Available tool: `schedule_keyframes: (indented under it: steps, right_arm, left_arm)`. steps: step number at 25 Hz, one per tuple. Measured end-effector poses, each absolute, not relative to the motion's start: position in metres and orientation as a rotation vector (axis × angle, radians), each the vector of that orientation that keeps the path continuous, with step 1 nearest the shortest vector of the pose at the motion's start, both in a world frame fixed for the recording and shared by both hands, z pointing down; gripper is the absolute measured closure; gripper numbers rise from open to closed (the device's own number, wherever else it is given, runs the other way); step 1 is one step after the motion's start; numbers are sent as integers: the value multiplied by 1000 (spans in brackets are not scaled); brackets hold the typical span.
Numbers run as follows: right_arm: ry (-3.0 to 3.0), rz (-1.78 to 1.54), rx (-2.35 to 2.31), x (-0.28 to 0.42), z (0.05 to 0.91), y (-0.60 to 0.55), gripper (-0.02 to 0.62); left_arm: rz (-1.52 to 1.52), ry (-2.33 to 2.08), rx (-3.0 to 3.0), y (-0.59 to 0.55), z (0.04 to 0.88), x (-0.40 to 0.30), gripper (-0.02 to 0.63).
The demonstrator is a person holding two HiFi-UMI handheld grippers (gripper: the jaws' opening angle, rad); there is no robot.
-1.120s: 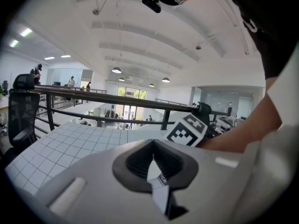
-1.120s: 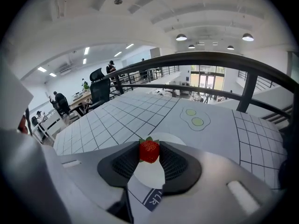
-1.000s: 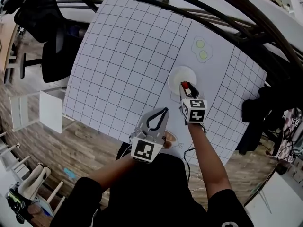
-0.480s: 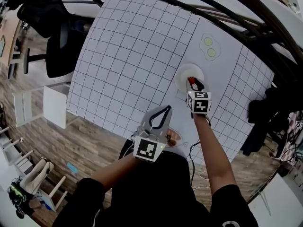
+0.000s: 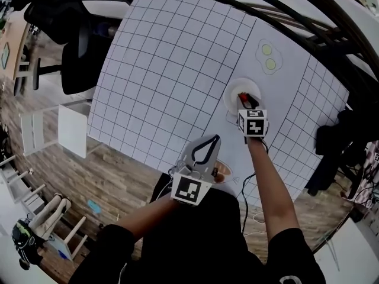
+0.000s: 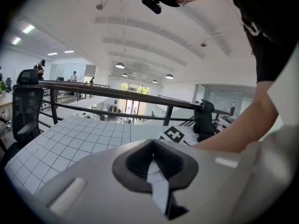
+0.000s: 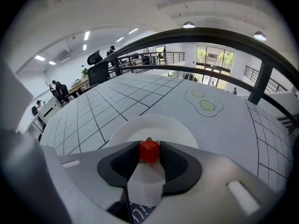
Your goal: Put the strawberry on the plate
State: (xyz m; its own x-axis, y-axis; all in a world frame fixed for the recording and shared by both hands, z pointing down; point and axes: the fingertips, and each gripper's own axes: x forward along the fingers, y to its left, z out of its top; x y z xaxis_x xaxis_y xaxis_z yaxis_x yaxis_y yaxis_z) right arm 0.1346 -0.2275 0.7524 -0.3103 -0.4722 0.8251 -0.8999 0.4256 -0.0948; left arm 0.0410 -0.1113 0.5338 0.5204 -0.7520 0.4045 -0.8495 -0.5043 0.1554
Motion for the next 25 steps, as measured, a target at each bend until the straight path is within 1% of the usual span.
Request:
schedule_keyframes:
  steps: [10, 16, 25]
  right_arm:
    - [-1967, 744, 1163, 128, 743, -224, 417]
    - [-1998, 726, 1196, 128, 716, -218, 410]
    - [-2078, 781, 1273, 125, 658, -176, 410]
  left_arm:
    - [417, -1364, 2402, -117, 533, 27, 597]
    - [415, -1363, 2408, -111, 525, 20, 597]
    - [379, -1351, 2437, -100, 508, 8, 597]
